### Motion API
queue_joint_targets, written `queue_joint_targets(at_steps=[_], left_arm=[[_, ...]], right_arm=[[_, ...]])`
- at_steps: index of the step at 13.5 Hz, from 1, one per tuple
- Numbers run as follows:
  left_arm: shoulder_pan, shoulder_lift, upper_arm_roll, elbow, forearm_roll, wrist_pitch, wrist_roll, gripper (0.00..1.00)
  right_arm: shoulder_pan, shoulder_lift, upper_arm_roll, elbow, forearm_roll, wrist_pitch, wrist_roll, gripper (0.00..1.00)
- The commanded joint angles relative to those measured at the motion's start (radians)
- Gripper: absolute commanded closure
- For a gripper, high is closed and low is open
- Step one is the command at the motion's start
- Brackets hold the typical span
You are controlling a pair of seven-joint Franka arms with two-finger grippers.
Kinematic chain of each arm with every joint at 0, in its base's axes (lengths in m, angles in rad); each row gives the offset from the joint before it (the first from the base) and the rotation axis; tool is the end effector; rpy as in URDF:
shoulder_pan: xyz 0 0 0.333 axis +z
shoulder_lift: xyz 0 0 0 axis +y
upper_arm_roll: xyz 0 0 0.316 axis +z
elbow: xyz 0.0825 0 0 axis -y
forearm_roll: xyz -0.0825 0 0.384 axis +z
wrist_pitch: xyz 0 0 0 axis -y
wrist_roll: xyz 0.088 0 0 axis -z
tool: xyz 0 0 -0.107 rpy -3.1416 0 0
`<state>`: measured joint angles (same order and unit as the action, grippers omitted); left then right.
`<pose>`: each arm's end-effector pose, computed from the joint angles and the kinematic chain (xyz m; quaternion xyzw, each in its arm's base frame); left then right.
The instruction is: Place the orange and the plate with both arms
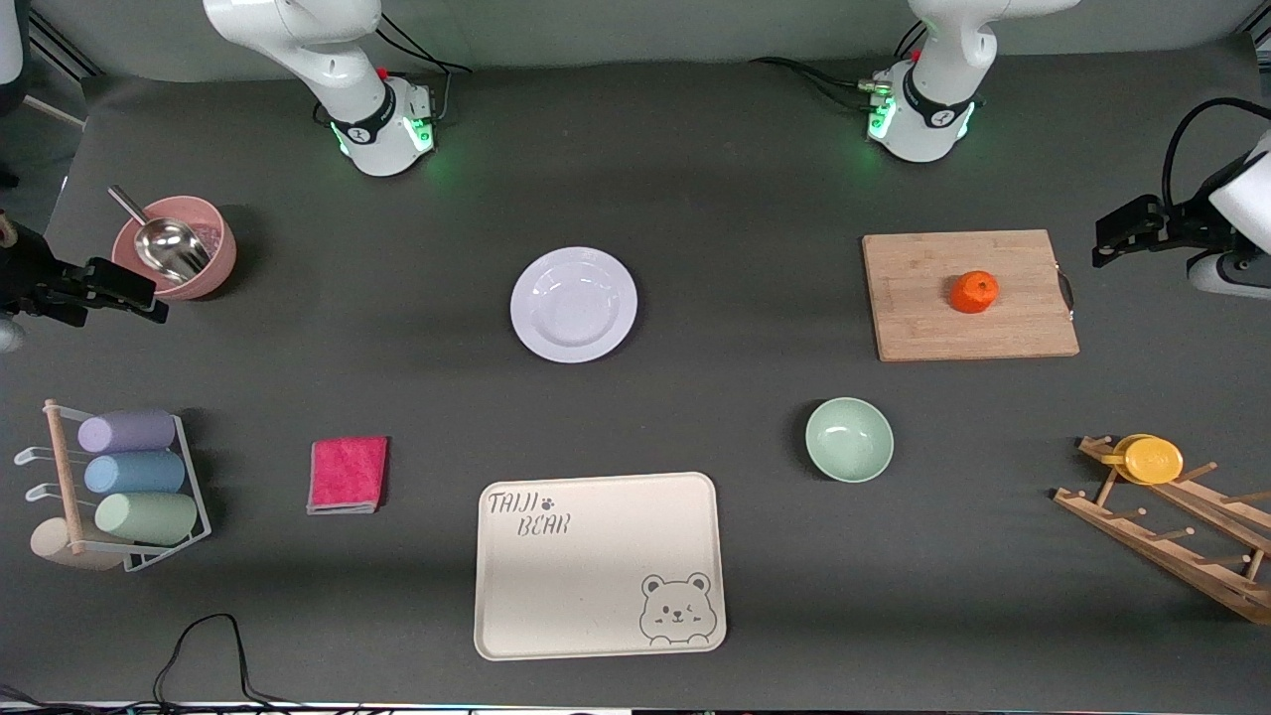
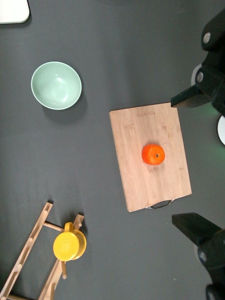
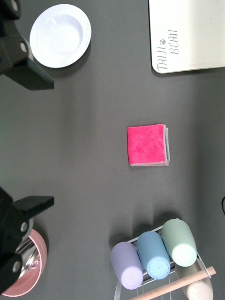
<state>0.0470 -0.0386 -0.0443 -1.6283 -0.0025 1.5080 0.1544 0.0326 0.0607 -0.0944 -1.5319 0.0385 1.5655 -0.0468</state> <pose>0.5347 0.0007 0.6133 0.9963 -0.0757 -0.0407 0.0036 0.5715 -0.0295 0.6084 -0.9997 0.0076 0.0125 0.0171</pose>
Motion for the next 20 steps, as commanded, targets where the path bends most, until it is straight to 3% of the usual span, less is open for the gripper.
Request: queue_joint_targets(at_steps=[1, 6, 10, 12, 14, 17, 20], left_arm=[[0.027, -0.105, 0.003, -0.094, 0.016, -0.012, -0.012, 0.00], [0.079, -0.415, 0.004, -0.485, 0.021, 0.089, -0.006, 0.00], [0.082, -0.584, 0.001, -0.662, 0.019, 0.092, -0.009, 0.00], [0.083, -0.590, 0.003, -0.677, 0.019, 0.098, -0.009, 0.00], [0.085, -0.577, 0.003, -0.692, 0.021, 0.133, -0.009, 0.00], [0.094, -0.563, 0.003, -0.798, 0.019, 0.272, -0.009, 0.00], [0.105, -0.512, 0.003, -0.898, 0.019, 0.430, -0.009, 0.00]], right_arm=[[0.006, 0.002, -0.002, 0.004, -0.002, -0.009, 0.001, 0.00], [0.001, 0.030, -0.004, 0.024, 0.001, -0.007, 0.002, 0.00], [0.004, 0.053, -0.004, 0.026, 0.003, -0.009, 0.013, 0.00], [0.003, 0.076, -0.002, 0.027, 0.018, -0.005, 0.013, 0.00], [-0.002, 0.115, -0.008, 0.039, 0.093, -0.005, 0.018, 0.00], [-0.019, 0.160, -0.014, 0.041, 0.177, 0.002, 0.016, 0.00], [-0.103, 0.203, -0.016, 0.038, 0.433, -0.001, 0.016, 0.00]])
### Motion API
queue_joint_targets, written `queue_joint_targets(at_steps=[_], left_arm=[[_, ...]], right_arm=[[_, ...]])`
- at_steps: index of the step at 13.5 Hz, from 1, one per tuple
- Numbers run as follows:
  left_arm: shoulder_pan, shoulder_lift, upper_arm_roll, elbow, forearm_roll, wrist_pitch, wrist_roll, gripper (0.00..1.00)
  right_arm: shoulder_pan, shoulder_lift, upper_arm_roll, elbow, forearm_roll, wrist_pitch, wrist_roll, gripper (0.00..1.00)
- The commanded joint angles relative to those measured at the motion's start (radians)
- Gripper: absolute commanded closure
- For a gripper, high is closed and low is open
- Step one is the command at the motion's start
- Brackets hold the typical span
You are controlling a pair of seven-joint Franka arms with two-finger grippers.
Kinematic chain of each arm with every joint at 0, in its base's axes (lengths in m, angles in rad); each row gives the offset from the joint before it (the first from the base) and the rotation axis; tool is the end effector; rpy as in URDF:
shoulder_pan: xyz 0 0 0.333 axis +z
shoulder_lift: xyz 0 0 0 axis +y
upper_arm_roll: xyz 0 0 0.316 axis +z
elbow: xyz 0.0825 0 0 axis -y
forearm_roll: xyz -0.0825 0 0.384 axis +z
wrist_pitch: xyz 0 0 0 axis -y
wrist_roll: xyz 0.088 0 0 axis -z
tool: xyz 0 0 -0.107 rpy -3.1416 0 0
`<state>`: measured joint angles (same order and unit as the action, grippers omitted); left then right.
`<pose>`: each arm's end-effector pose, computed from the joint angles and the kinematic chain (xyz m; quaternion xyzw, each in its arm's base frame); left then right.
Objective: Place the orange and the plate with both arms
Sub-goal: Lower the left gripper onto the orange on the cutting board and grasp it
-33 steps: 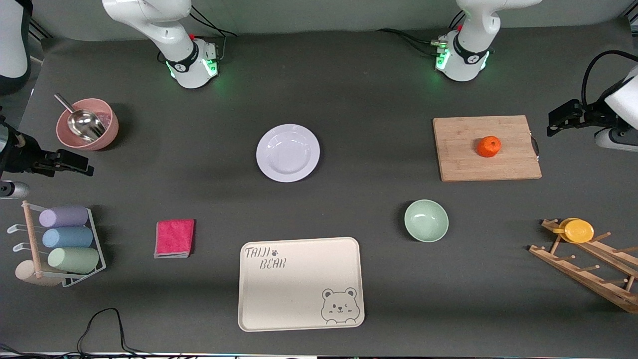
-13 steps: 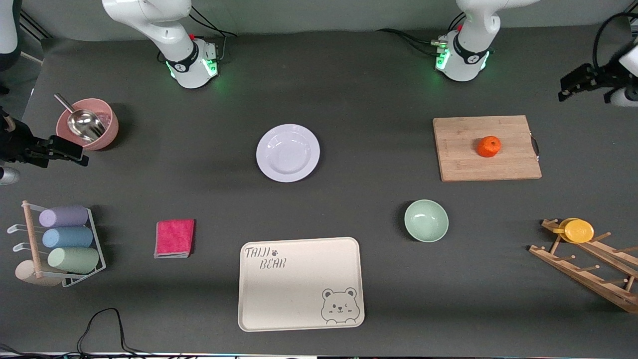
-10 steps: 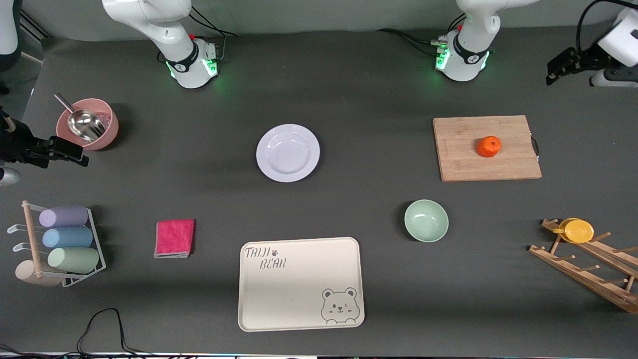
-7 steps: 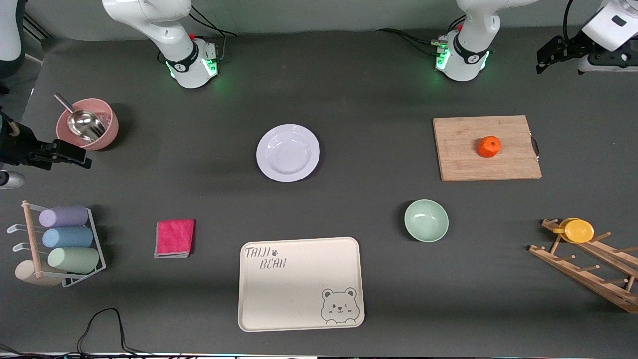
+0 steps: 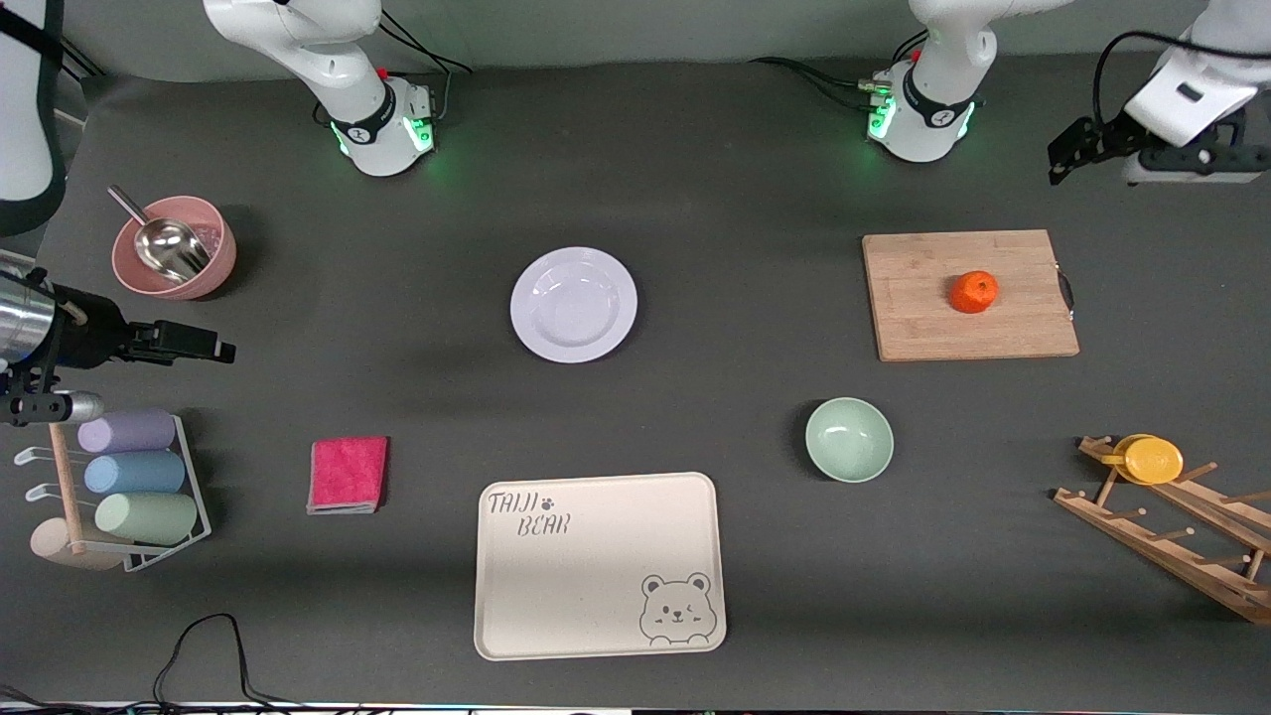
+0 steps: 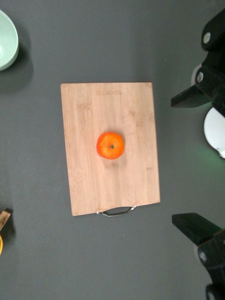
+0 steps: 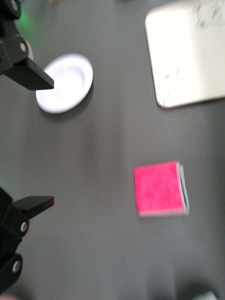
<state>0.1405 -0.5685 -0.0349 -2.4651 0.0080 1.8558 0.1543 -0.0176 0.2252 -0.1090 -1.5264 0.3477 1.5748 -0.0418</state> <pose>0.3712 0.0391 0.4883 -0.9994 0.0226 0.0221 0.0104 0.6126 -0.0351 0.5200 -0.9816 0.0572 0.0726 0.1669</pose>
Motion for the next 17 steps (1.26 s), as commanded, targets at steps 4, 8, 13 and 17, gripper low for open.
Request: queue_joint_targets(at_steps=[4, 8, 13, 17], left_arm=[[0.010, 0.102, -0.008, -0.159, 0.009, 0.274, -0.010, 0.00], [0.001, 0.223, -0.013, -0.238, 0.007, 0.488, -0.015, 0.00], [-0.006, 0.335, -0.016, -0.327, 0.009, 0.710, -0.035, 0.00], [-0.006, 0.441, -0.016, -0.374, 0.007, 0.877, -0.036, 0.00]], right_arm=[[-0.068, 0.107, 0.000, 0.022, 0.221, -0.013, 0.010, 0.00], [-0.077, 0.181, 0.002, 0.020, 0.390, -0.009, 0.002, 0.00], [-0.059, 0.209, 0.002, 0.014, 0.395, -0.013, 0.011, 0.00], [-0.070, 0.203, 0.000, 0.009, 0.393, -0.073, 0.011, 0.00]])
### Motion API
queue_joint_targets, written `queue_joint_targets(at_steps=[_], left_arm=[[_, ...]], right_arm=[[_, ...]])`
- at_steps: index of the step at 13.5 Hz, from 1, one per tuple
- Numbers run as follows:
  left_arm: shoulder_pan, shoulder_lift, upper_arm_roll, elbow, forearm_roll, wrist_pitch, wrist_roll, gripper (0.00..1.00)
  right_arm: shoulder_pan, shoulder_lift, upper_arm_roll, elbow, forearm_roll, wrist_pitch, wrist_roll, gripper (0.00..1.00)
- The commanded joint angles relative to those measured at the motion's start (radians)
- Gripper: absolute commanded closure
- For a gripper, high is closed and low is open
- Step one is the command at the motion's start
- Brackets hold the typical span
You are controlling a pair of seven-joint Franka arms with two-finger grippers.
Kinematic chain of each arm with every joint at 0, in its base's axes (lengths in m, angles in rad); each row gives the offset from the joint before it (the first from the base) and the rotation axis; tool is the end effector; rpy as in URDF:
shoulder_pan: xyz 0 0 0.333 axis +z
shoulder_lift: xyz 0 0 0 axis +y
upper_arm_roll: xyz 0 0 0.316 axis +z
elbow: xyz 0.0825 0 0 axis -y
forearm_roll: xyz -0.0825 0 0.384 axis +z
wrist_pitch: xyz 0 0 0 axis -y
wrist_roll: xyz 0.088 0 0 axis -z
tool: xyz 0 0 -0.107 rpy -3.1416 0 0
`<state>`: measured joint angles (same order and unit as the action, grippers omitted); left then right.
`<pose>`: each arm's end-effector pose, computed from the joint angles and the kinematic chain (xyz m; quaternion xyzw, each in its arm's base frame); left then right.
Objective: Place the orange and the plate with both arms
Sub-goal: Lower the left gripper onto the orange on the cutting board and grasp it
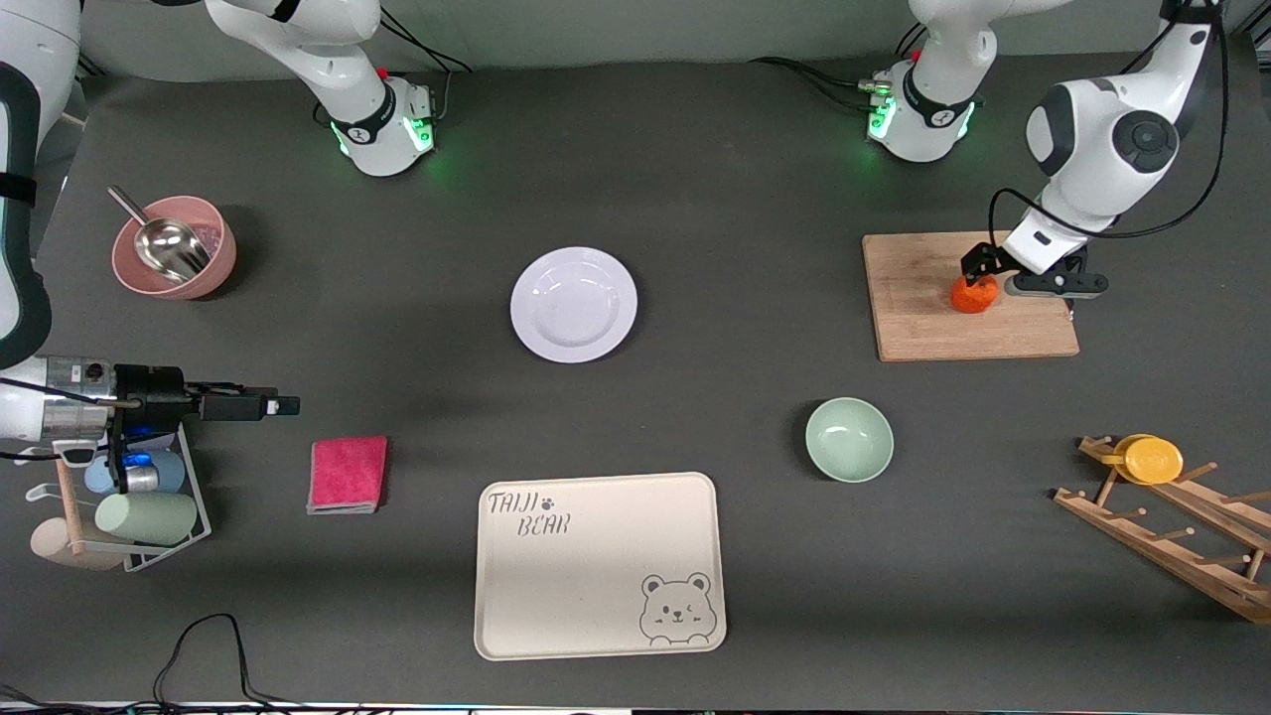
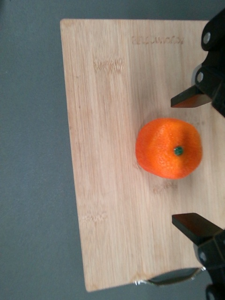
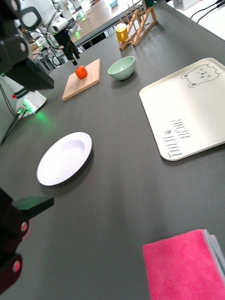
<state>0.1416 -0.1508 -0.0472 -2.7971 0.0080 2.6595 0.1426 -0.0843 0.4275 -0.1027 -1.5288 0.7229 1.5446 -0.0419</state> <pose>0.3768 0.0362 0.2533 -0.9996 0.0274 -0.0058 0.0062 0.6441 -0.0390 0.4086 -0.9163 0.1294 0.1518 0.3472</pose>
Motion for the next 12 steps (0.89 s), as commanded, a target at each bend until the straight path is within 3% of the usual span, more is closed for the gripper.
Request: queue_joint_targets(at_steps=[1, 7, 8, 9, 10, 11, 12], left_arm=[[-0.007, 0.043, -0.003, -0.047, 0.007, 0.092, -0.025, 0.00], [-0.008, 0.128, -0.003, -0.047, 0.009, 0.175, -0.021, 0.00], [-0.008, 0.128, -0.003, -0.045, 0.007, 0.172, -0.020, 0.08], [-0.008, 0.128, -0.003, -0.045, 0.007, 0.171, -0.018, 0.30], [-0.008, 0.128, -0.003, -0.045, 0.009, 0.168, -0.018, 0.45], [-0.010, 0.128, -0.003, -0.042, 0.007, 0.166, -0.018, 0.52], [-0.010, 0.122, -0.003, -0.039, 0.007, 0.163, -0.018, 0.52]], right_arm=[[-0.002, -0.007, -0.006, 0.007, 0.018, -0.069, -0.009, 0.00], [0.004, -0.010, -0.005, -0.017, 0.042, -0.093, -0.096, 0.00], [0.000, -0.010, -0.005, -0.033, 0.073, -0.093, -0.120, 0.00], [-0.003, -0.010, -0.006, -0.063, 0.108, -0.093, -0.163, 0.00], [-0.009, -0.006, -0.008, -0.092, 0.137, -0.093, -0.214, 0.00], [-0.012, -0.010, -0.008, -0.109, 0.150, -0.086, -0.248, 0.00], [-0.011, -0.010, -0.008, -0.110, 0.151, -0.086, -0.245, 0.00]])
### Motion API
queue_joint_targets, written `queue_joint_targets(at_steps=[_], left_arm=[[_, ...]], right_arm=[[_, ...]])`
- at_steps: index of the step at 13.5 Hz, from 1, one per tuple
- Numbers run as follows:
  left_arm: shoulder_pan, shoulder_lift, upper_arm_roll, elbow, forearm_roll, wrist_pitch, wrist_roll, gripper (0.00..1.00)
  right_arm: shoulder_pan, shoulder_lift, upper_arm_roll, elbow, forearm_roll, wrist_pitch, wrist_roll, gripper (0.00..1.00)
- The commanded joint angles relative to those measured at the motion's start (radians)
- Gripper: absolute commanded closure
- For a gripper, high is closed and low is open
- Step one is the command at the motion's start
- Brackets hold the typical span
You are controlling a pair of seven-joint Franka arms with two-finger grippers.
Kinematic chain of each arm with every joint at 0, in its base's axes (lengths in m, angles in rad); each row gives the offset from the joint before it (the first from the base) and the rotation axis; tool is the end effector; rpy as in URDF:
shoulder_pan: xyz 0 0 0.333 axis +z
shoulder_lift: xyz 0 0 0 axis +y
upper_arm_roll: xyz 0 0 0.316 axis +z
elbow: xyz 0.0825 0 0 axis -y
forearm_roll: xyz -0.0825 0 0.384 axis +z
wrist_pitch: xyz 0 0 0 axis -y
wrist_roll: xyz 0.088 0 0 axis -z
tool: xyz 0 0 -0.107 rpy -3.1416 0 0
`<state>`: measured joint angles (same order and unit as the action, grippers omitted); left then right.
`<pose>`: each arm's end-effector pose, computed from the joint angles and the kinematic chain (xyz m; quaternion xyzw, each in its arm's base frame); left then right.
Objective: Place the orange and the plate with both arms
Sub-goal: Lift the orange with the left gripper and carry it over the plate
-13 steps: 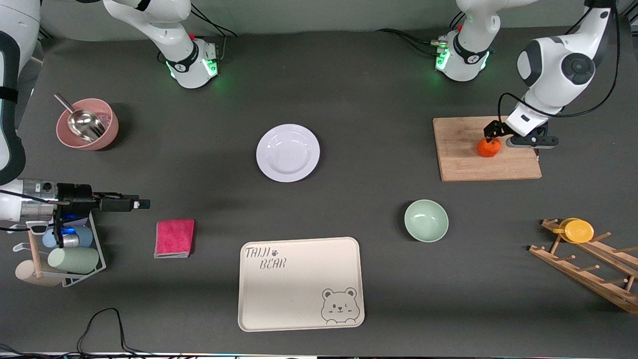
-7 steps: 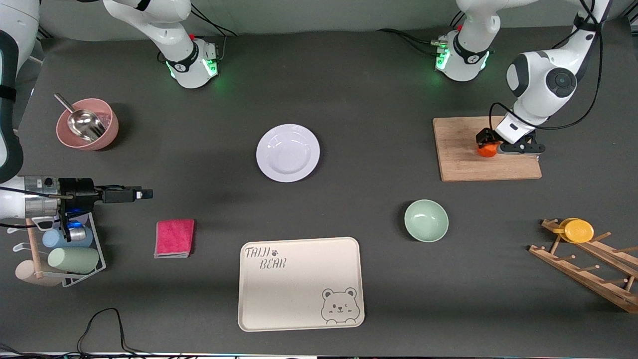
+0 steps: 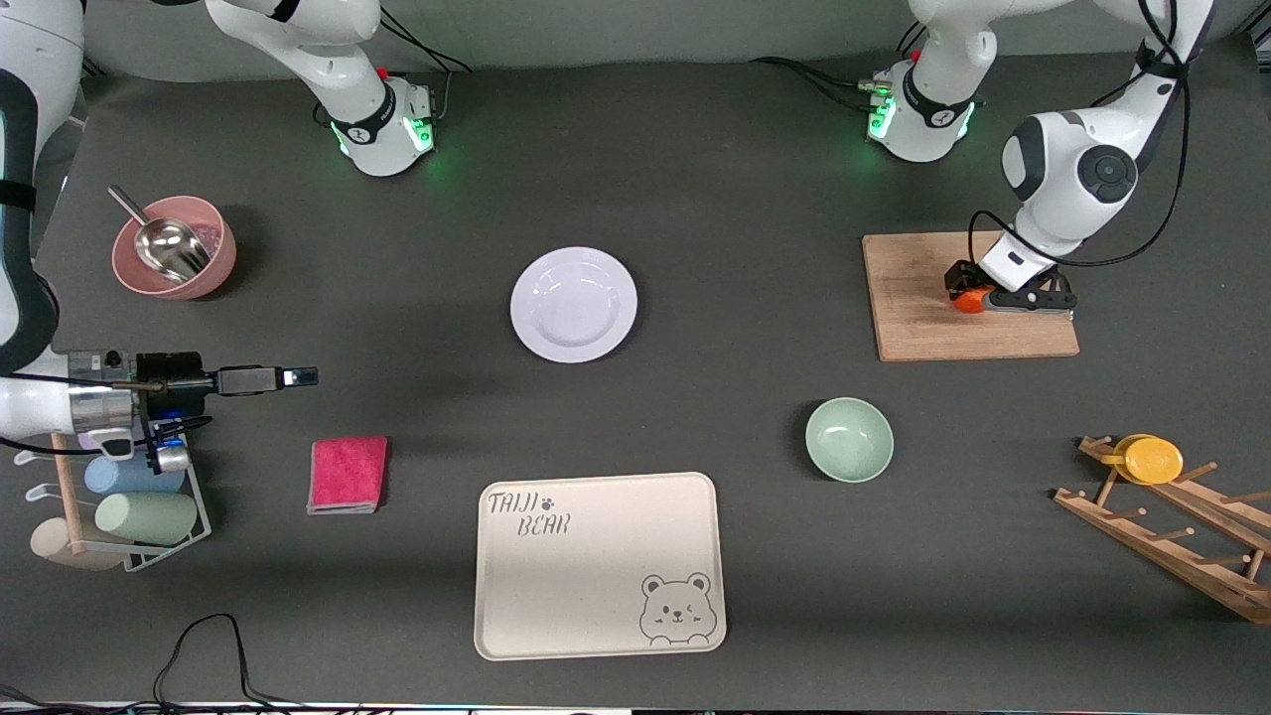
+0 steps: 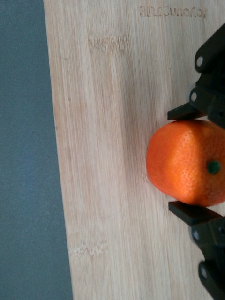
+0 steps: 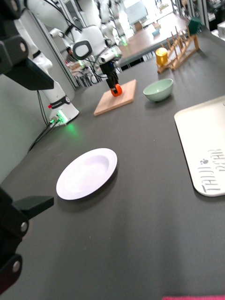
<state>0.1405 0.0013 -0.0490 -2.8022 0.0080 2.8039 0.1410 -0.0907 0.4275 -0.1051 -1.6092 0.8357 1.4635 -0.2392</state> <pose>0.3746 0.0340 0.2070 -0.9996 0.0285 0.0000 0.0013 0.6248 -0.0282 0.3815 -0.8872 0.0541 0.1698 0.4256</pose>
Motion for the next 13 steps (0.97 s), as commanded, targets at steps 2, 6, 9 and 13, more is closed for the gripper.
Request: queue_joint_targets(at_steps=[2, 6, 9, 13], left_arm=[[-0.009, -0.078, -0.002, -0.007, 0.007, -0.051, -0.017, 0.52], [-0.009, -0.225, -0.026, 0.255, 0.007, -0.574, -0.038, 0.52], [-0.010, -0.257, -0.072, 0.461, 0.003, -0.835, -0.093, 0.52], [-0.015, -0.256, -0.286, 0.585, -0.058, -0.928, -0.346, 0.52]], right_arm=[[0.000, -0.009, -0.005, -0.034, 0.052, -0.003, -0.045, 0.00], [0.005, -0.010, -0.007, -0.072, 0.112, 0.008, -0.087, 0.00], [0.005, -0.012, -0.010, -0.101, 0.112, 0.044, -0.196, 0.00], [0.006, -0.058, -0.025, -0.208, 0.189, 0.093, -0.216, 0.00]])
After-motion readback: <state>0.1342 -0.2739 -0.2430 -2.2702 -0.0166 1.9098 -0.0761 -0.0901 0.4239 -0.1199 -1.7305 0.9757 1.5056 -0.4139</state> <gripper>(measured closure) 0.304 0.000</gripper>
